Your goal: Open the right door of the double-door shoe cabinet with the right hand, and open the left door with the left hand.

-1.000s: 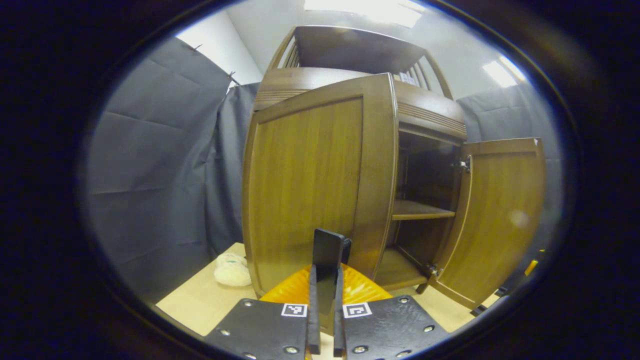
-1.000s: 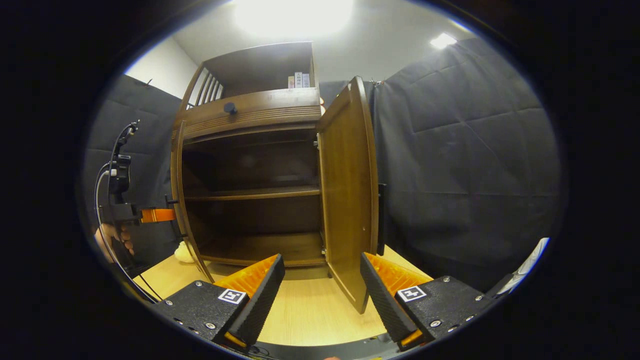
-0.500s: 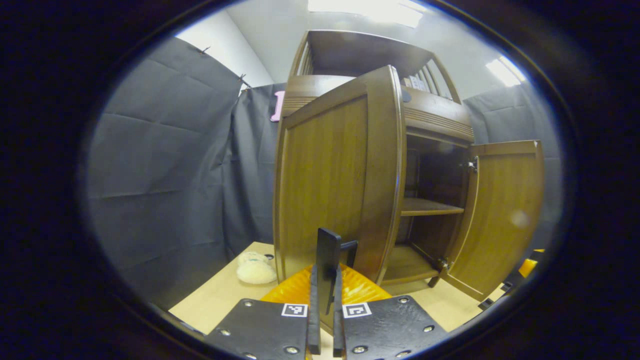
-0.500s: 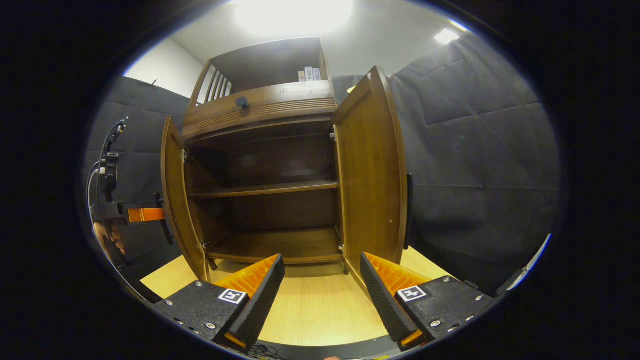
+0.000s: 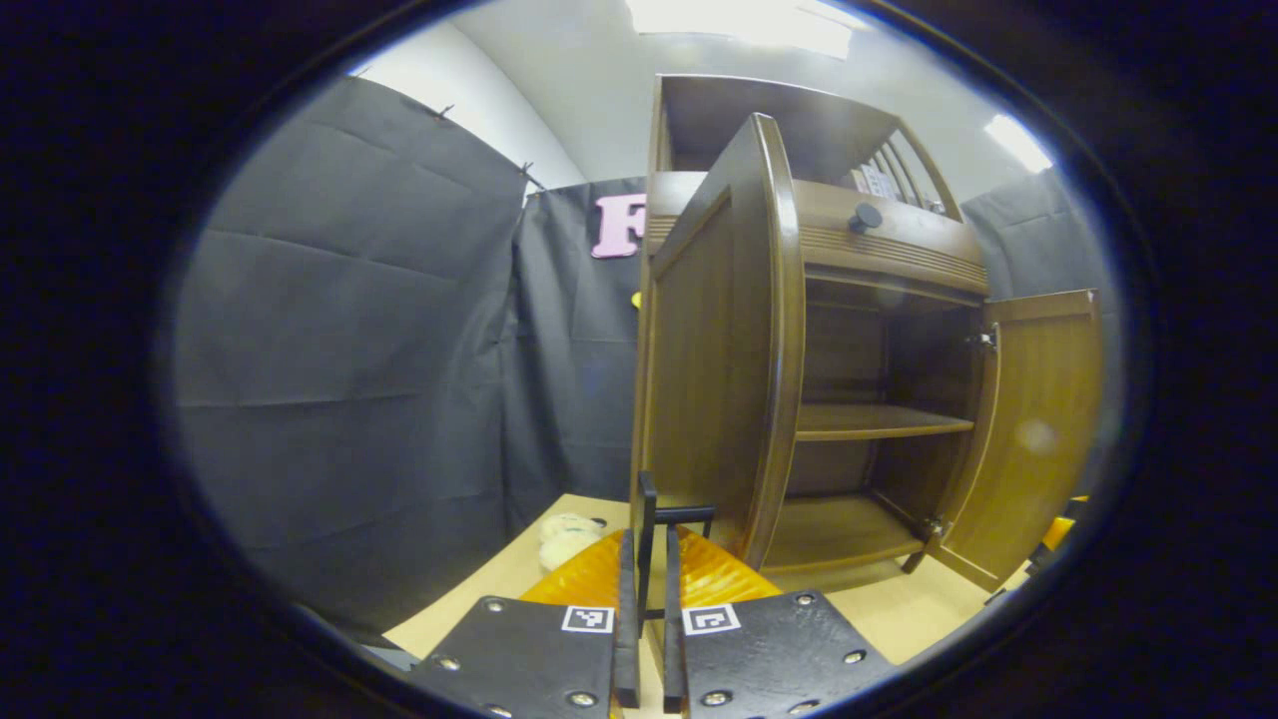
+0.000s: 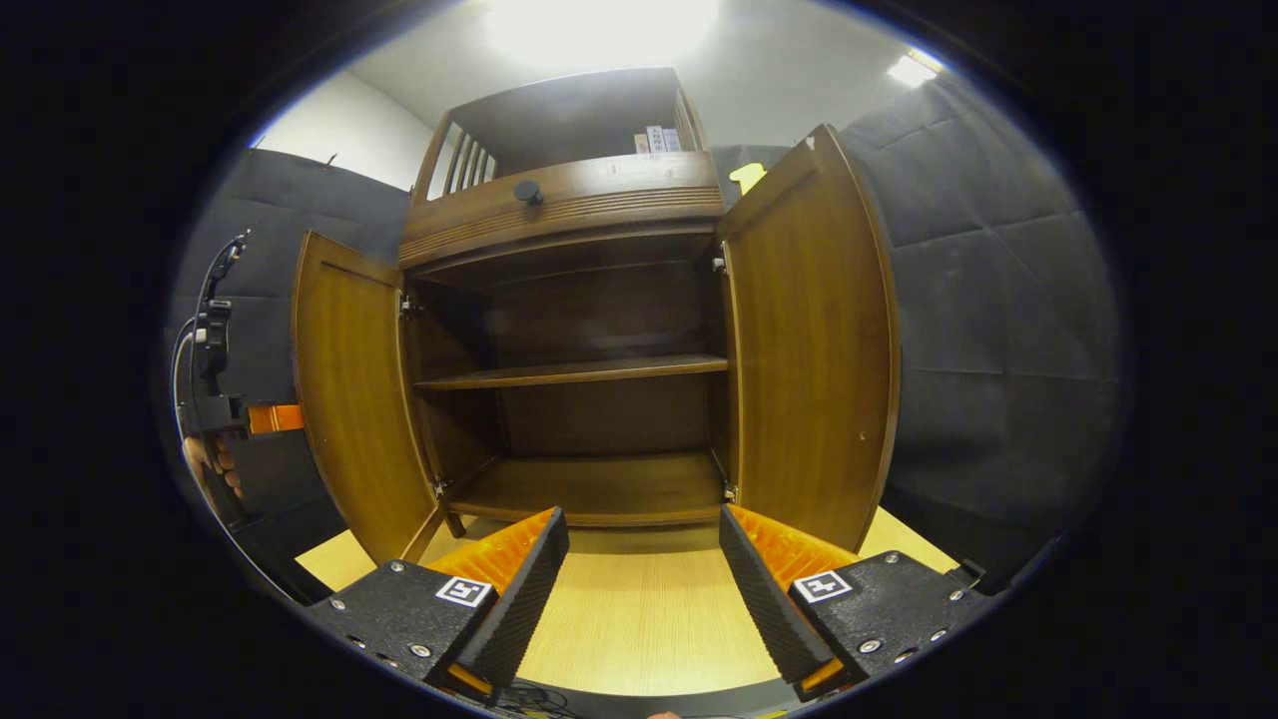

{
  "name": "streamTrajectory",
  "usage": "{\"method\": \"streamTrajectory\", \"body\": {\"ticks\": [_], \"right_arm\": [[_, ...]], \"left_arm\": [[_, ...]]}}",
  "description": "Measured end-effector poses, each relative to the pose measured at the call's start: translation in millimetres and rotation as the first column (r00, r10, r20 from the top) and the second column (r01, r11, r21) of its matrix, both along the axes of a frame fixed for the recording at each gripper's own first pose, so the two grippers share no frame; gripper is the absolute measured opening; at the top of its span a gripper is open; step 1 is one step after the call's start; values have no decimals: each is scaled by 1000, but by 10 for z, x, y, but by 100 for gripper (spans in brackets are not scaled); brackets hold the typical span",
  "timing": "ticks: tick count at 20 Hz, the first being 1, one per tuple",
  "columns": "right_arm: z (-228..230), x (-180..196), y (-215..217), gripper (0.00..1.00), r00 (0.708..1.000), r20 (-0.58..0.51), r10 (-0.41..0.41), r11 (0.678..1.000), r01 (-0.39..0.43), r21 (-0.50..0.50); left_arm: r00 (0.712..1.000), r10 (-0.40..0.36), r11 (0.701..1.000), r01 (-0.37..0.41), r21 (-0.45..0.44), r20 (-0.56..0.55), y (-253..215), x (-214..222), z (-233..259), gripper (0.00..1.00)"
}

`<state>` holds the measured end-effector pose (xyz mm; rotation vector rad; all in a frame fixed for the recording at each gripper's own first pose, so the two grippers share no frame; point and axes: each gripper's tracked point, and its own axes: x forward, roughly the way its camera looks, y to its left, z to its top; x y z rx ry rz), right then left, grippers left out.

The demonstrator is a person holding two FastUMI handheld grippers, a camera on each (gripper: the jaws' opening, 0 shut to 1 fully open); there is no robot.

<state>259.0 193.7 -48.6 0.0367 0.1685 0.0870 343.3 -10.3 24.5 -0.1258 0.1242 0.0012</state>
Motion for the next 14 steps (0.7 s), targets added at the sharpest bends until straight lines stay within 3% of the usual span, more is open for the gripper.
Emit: {"method": "streamTrajectory", "body": {"ticks": [1,11,14], "right_arm": [[1,9,19,94,1000,0,3,1000,-3,-2],[43,67,86,94,1000,6,7,1000,-7,-4],[95,80,58,94,1000,16,0,1000,0,-8]], "left_arm": [[1000,8,1000,-8,-6,4,35,-27,-14,3],[990,140,987,-142,73,32,398,-163,167,4],[980,189,975,-194,103,58,547,-296,397,10]]}}
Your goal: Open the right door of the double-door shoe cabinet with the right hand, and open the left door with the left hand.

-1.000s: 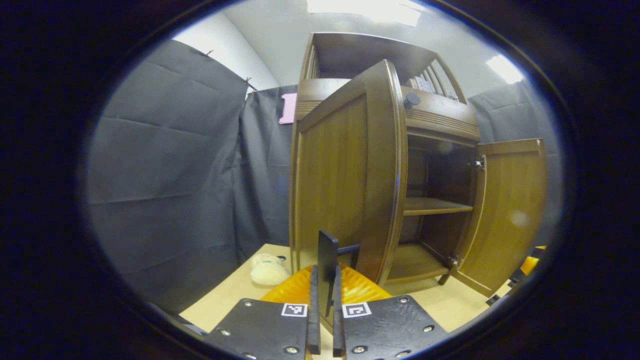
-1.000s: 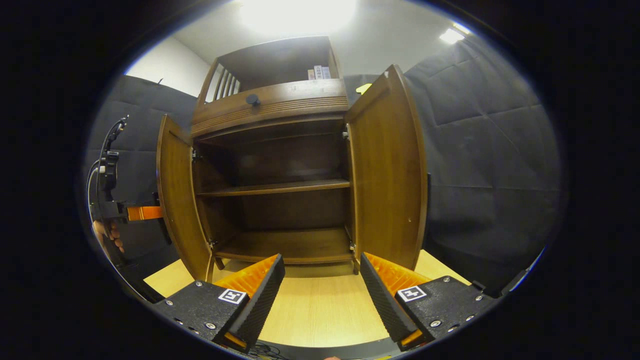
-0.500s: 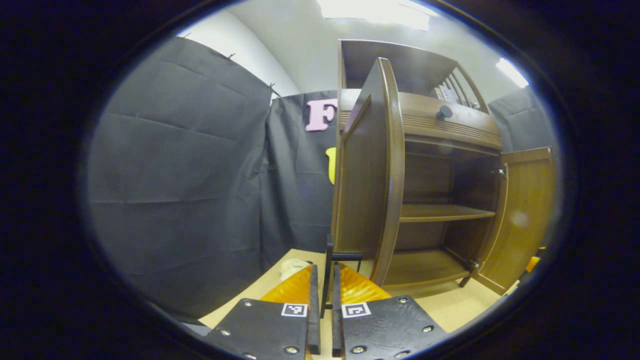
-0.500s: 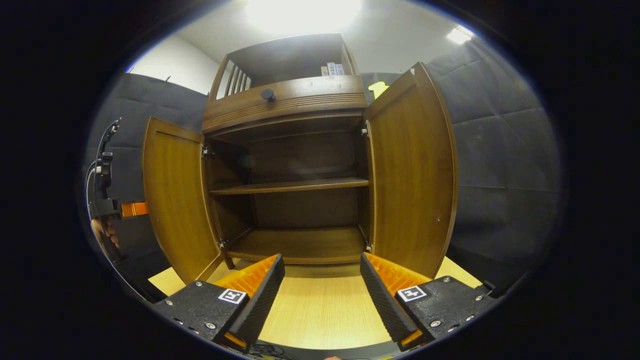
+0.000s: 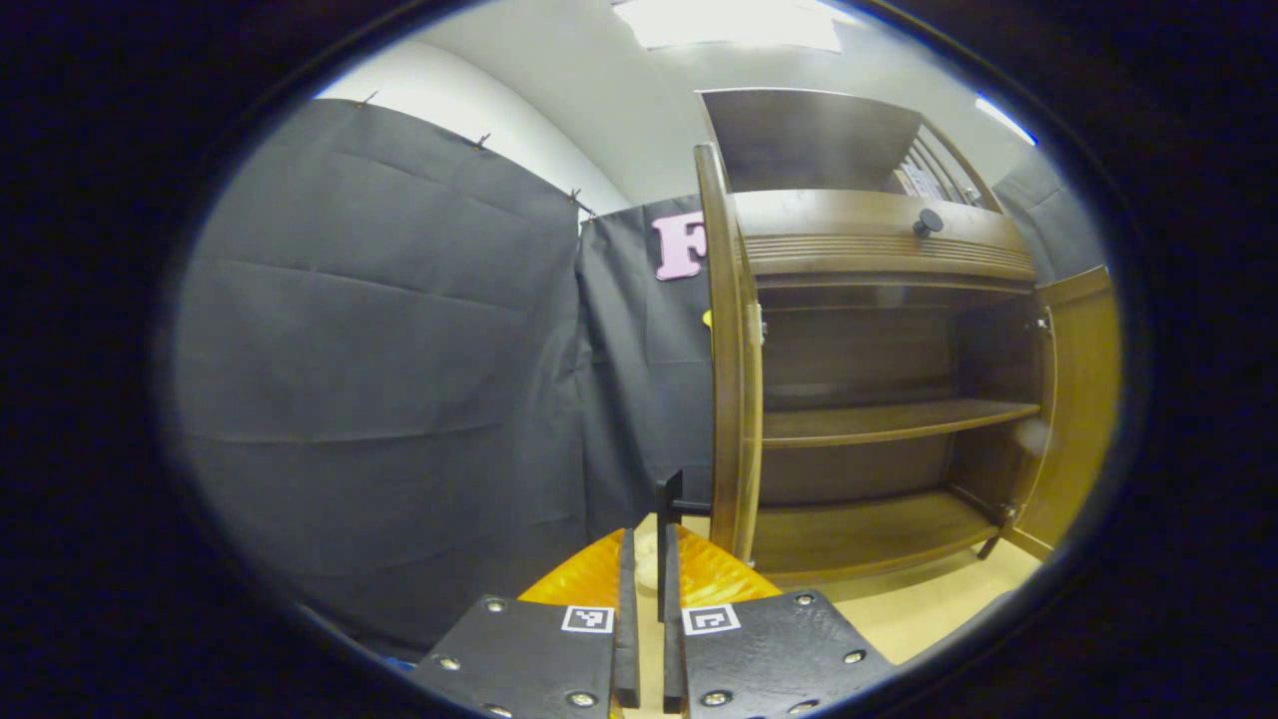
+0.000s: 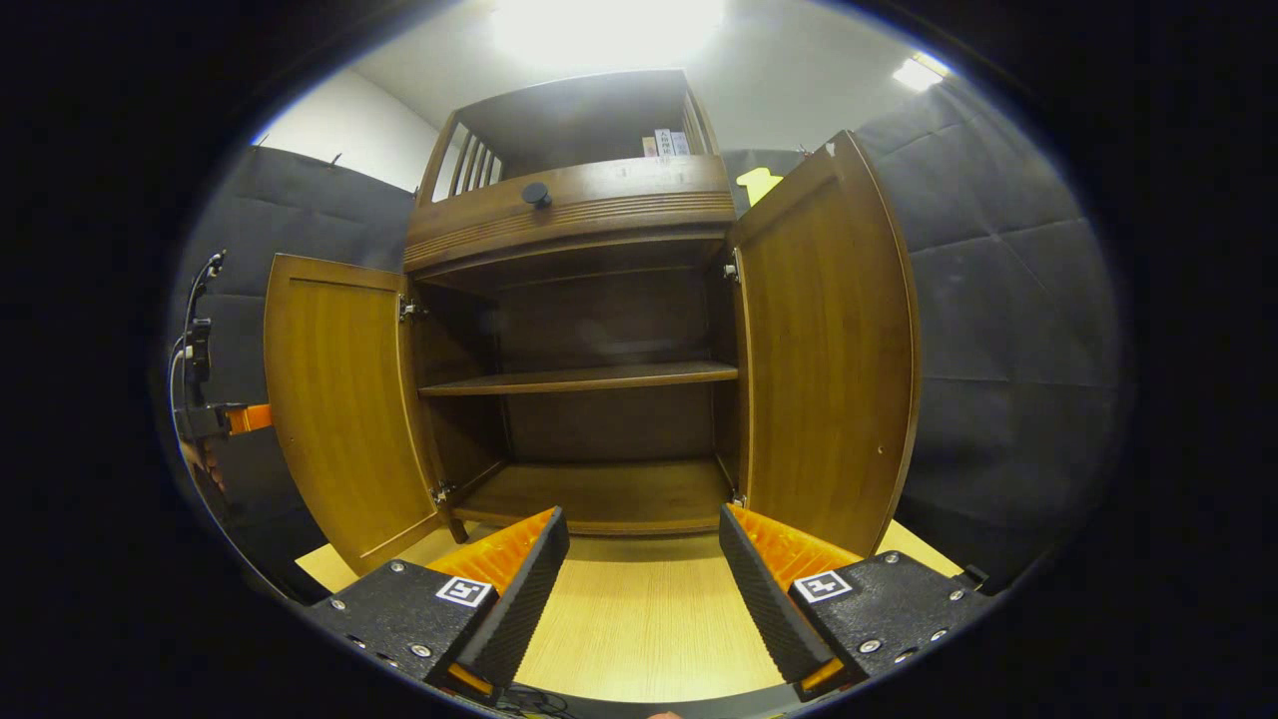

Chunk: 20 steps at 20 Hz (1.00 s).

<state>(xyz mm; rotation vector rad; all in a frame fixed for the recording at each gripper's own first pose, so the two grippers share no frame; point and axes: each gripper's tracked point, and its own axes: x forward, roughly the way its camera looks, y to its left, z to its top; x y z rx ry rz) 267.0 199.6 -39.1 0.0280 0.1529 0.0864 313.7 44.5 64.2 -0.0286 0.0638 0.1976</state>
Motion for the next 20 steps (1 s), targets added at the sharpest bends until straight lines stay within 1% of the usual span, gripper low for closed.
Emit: {"method": "streamTrajectory", "body": {"ticks": [3,5,6,7,10,11,12,13,15,16,18,20], "right_arm": [[113,-14,-61,94,1000,17,-8,1000,8,-5],[209,-16,-115,94,999,31,-19,1000,19,-9],[251,-30,-155,91,999,39,-25,1000,26,-10],[299,-52,-175,94,999,44,-31,999,32,-10],[398,-112,-231,94,997,59,-46,999,47,-10],[441,-133,-249,91,996,67,-52,998,53,-13],[477,-141,-270,94,996,75,-58,998,59,-15],[511,-161,-291,94,995,81,-62,998,64,-17],[586,-204,-328,94,992,105,-70,997,72,-18],[601,-216,-334,94,991,115,-74,997,77,-21],[606,-240,-338,94,990,122,-74,997,78,-24],[612,-323,-343,94,989,126,-71,997,75,-25]], "left_arm": [[1000,-8,1000,8,13,21,24,-74,145,17],[999,-33,999,32,21,42,6,-108,212,17],[997,-51,999,50,14,51,-62,-150,265,10],[996,-71,997,71,6,60,-194,-208,243,17],[988,-128,992,129,-12,83,-546,-376,388,17],[986,-144,989,146,-17,89,-639,-416,403,17],[983,-159,986,162,-26,92,-720,-469,433,17],[981,-173,983,177,-39,93,-796,-535,443,17],[977,-187,980,193,-54,103,-923,-654,447,17],[975,-189,980,194,-40,114,-954,-711,455,17],[977,-187,982,190,-23,103,-993,-818,399,14],[977,-195,980,198,-31,91,-1066,-884,327,10]]}}
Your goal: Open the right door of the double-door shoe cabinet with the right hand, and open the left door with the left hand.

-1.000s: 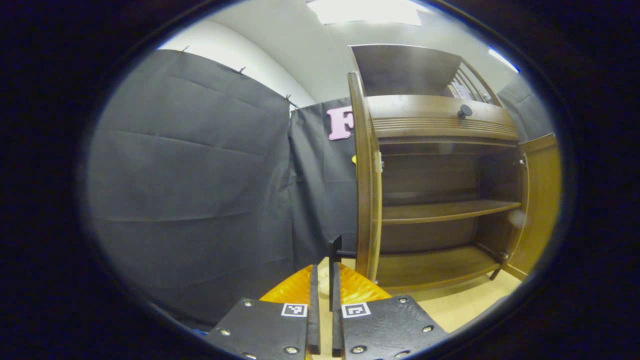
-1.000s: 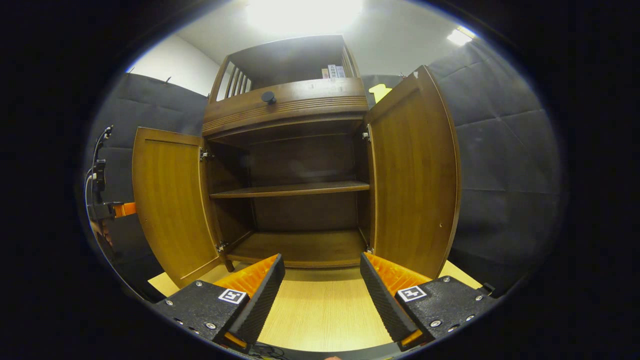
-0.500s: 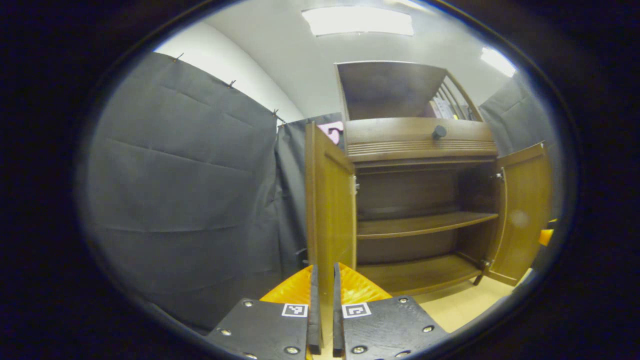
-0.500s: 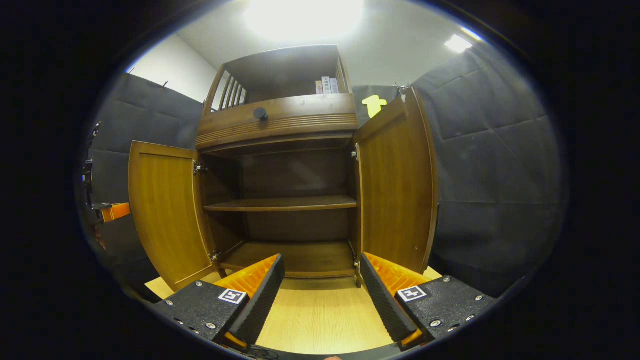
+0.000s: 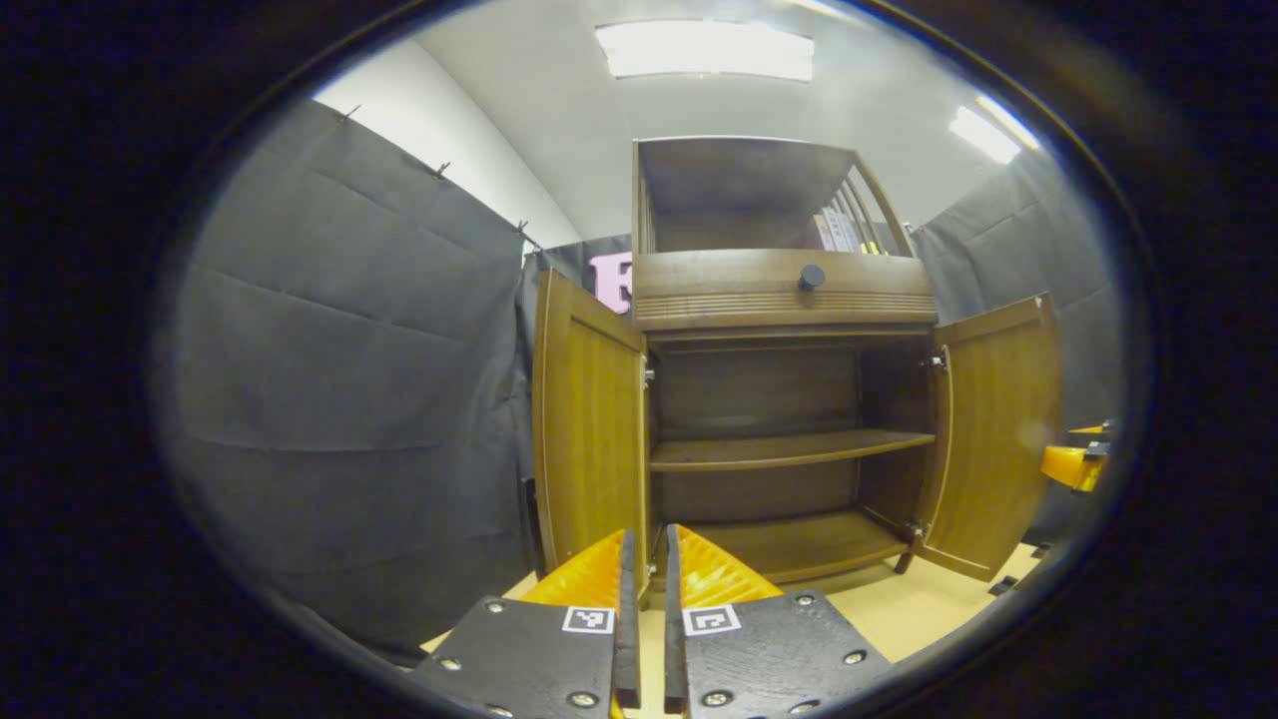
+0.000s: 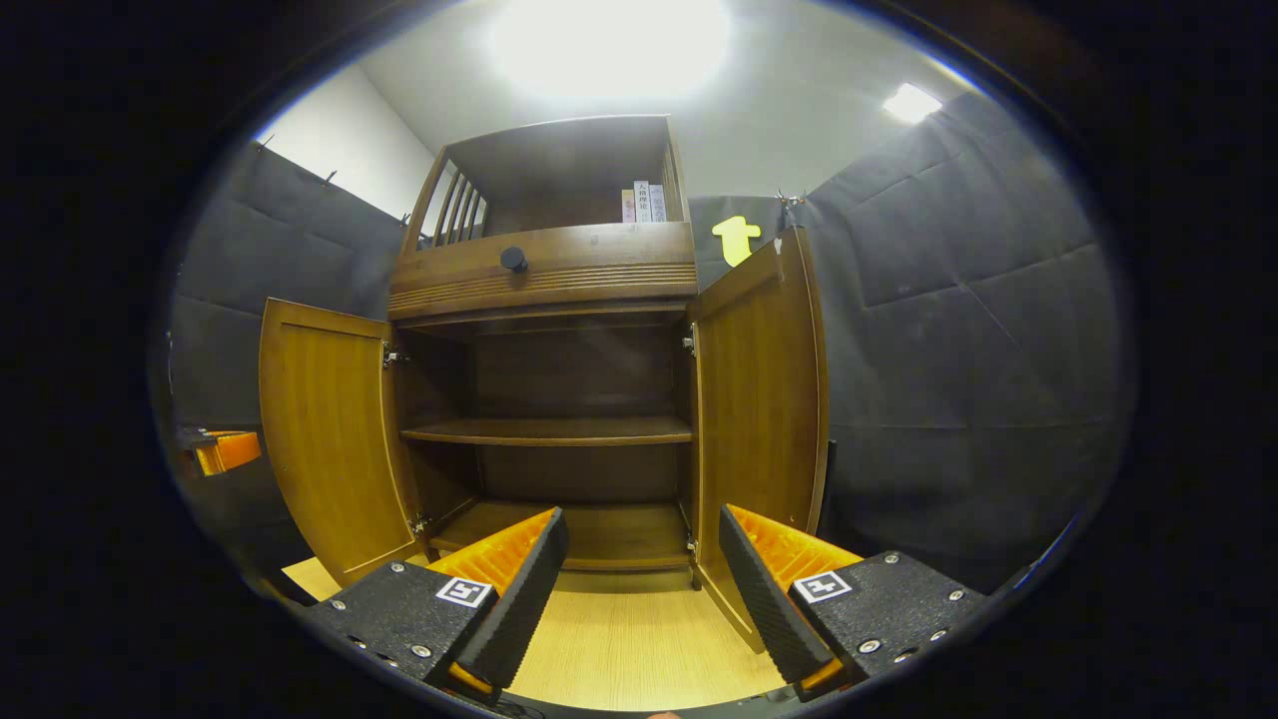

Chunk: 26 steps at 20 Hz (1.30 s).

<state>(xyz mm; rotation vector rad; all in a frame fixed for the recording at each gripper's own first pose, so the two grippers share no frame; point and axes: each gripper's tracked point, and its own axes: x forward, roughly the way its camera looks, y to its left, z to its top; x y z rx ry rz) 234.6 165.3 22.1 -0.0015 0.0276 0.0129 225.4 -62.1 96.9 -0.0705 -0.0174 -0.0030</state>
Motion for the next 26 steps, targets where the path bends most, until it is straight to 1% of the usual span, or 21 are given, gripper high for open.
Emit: {"method": "streamTrajectory", "body": {"ticks": [1,7,10,11,12,16,17,18,19,20,21,23,24,26], "right_arm": [[8,-29,-8,94,1000,4,-1,1000,1,-3],[-40,-120,7,94,1000,-6,2,1000,-2,9],[-40,-131,1,94,1000,-4,0,1000,0,8],[-36,-142,-5,91,1000,-3,-1,1000,1,10],[-29,-136,-7,94,1000,-1,-4,1000,4,12],[-12,-133,-16,94,1000,2,-10,1000,9,19],[-1,-138,-19,94,1000,5,-11,1000,11,19],[4,-129,-21,94,1000,6,-11,1000,11,20],[6,-125,-22,94,1000,7,-12,1000,12,20],[6,-120,-25,94,1000,8,-12,1000,12,21],[4,-120,-26,94,1000,7,-13,1000,13,21],[-5,-103,-41,94,1000,3,-14,1000,14,22],[-9,-102,-45,94,1000,2,-15,1000,15,24],[-13,-85,-53,94,1000,3,-16,999,16,27]], "left_arm": [[1000,6,1000,-6,1,-5,6,-17,-21,17],[999,-12,1000,12,2,-31,-91,-215,-140,17],[999,-23,1000,23,-1,-37,-102,-279,-171,67],[999,-14,1000,14,-1,-35,-107,-286,-166,83],[1000,-1,1000,1,2,-31,-72,-303,-155,100],[999,31,999,-31,12,-16,4,-362,-94,100],[999,40,999,-40,13,-13,22,-372,-94,95],[999,47,999,-47,15,-14,35,-373,-95,95],[998,57,998,-57,16,-14,52,-379,-93,100],[998,61,998,-61,15,-16,61,-380,-95,100],[998,67,998,-67,14,-18,66,-385,-107,95],[997,74,997,-74,18,-22,70,-392,-122,95],[997,80,997,-80,22,-23,80,-406,-127,89],[996,81,996,-80,27,-27,64,-404,-129,95]]}}
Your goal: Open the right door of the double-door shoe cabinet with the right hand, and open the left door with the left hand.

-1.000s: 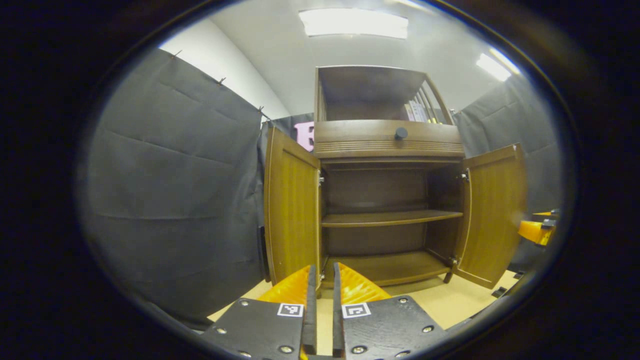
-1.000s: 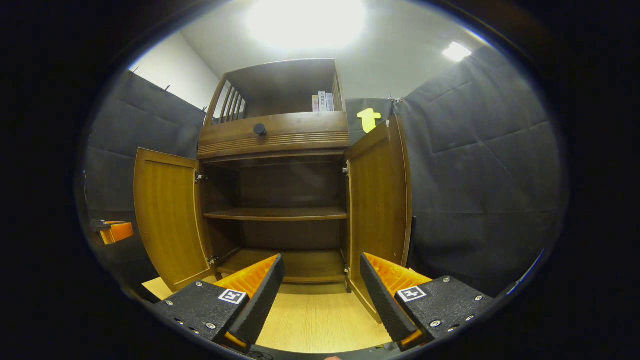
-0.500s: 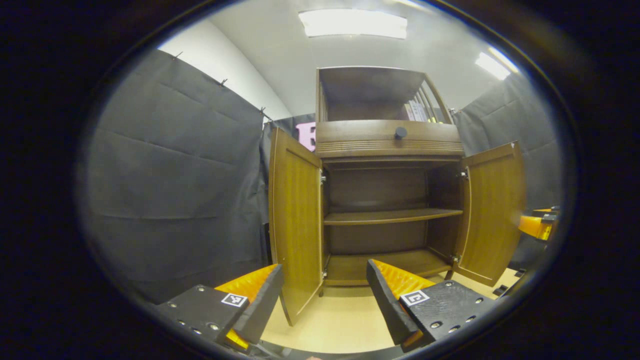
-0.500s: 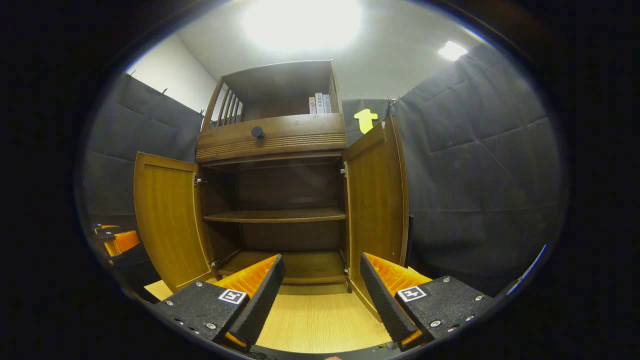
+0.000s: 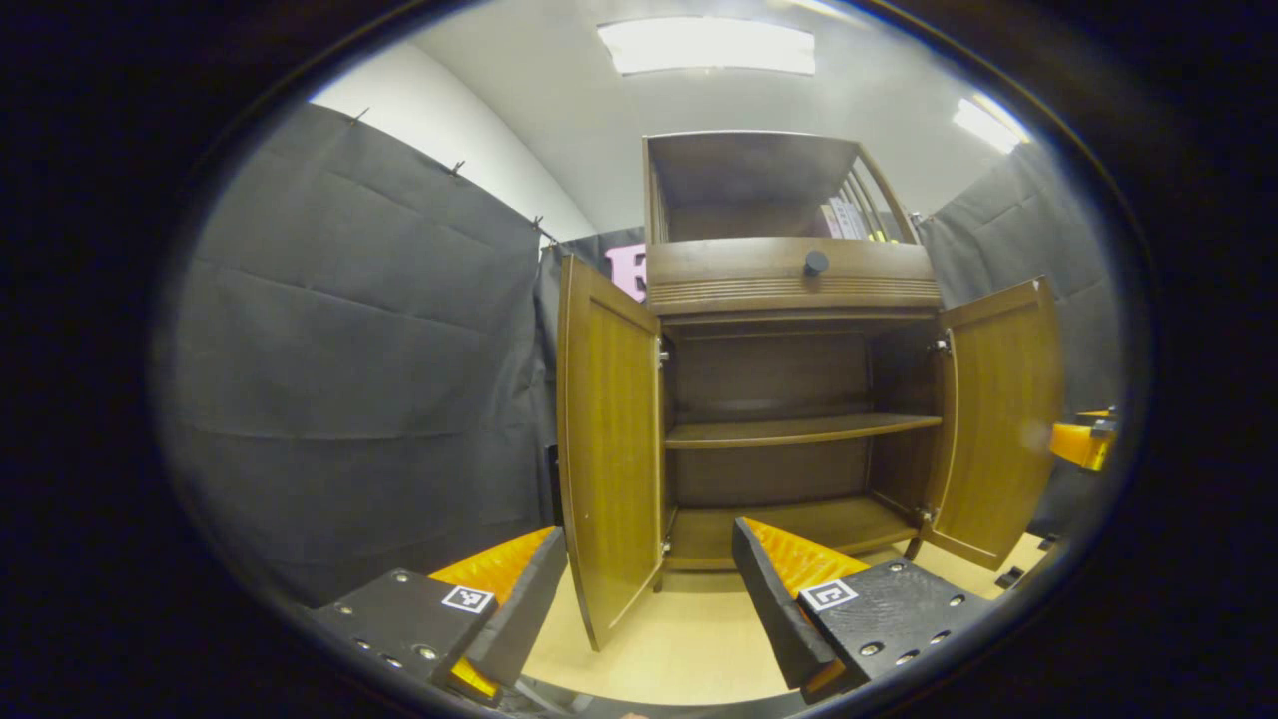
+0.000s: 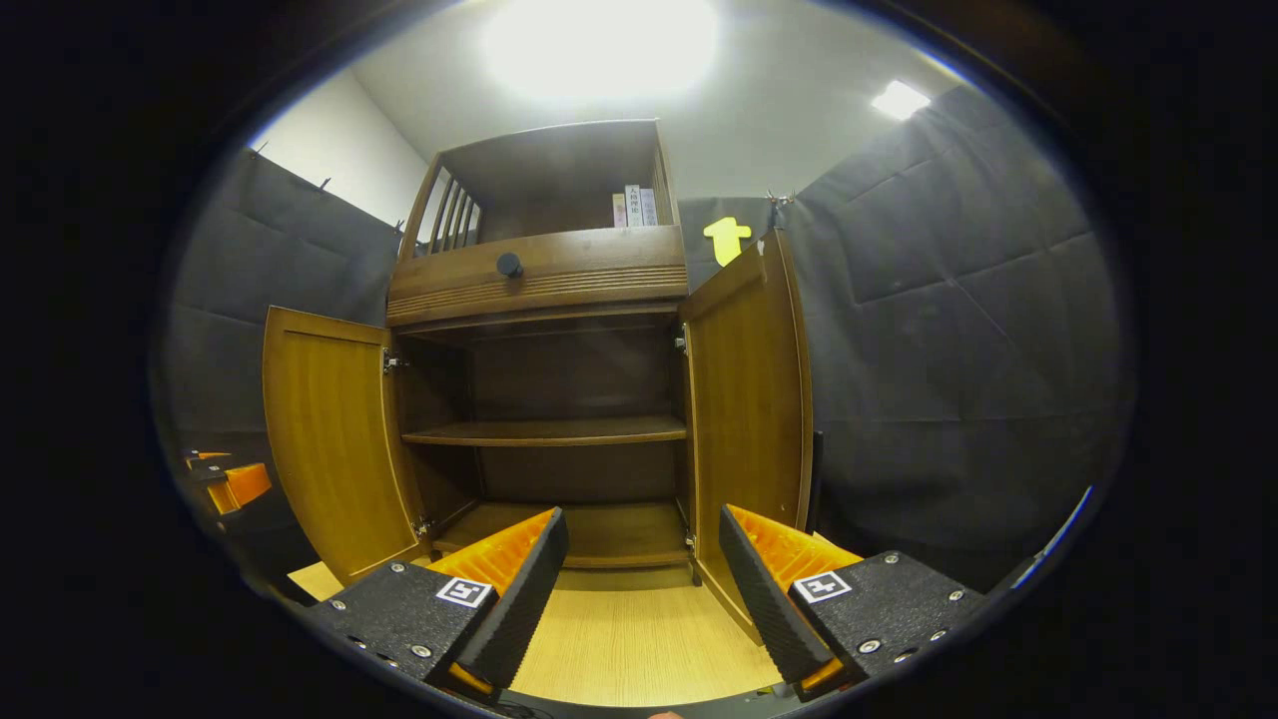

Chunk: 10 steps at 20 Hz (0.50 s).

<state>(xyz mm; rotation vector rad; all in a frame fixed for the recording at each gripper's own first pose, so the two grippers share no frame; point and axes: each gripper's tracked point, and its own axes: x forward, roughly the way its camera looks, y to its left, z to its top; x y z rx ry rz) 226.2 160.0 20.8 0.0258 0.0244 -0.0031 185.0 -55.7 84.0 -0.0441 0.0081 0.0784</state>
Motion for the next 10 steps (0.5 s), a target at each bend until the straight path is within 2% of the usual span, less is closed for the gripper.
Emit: {"method": "streamTrajectory", "body": {"ticks": [2,10], "right_arm": [[-4,16,2,94,1000,0,0,1000,0,4],[-10,66,-28,94,1000,0,-9,1000,9,-7]], "left_arm": [[1000,4,1000,-4,8,1,-3,10,1,100],[1000,11,1000,-11,28,10,-32,59,24,100]]}}
